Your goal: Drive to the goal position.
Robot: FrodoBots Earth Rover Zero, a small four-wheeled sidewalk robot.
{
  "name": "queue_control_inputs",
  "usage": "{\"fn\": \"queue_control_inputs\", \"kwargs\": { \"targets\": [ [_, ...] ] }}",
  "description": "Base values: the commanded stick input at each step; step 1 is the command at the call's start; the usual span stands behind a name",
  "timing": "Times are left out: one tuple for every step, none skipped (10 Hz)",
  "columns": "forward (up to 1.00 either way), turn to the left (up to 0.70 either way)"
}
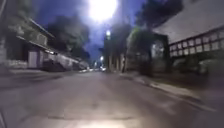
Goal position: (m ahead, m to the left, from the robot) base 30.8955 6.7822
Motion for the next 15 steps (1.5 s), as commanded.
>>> {"fn": "queue_control_inputs", "kwargs": {
  "targets": [
    [0.85,0.01],
    [0.85,0.01],
    [0.85,0.01],
    [0.85,0.01],
    [0.85,0.01],
    [0.85,0.01],
    [0.85,0.18],
    [0.85,0.28],
    [0.85,0.31],
    [0.85,0.35],
    [0.85,0.35],
    [0.85,0.35],
    [0.85,0.35],
    [0.85,0.22],
    [0.85,0.06]
  ]
}}
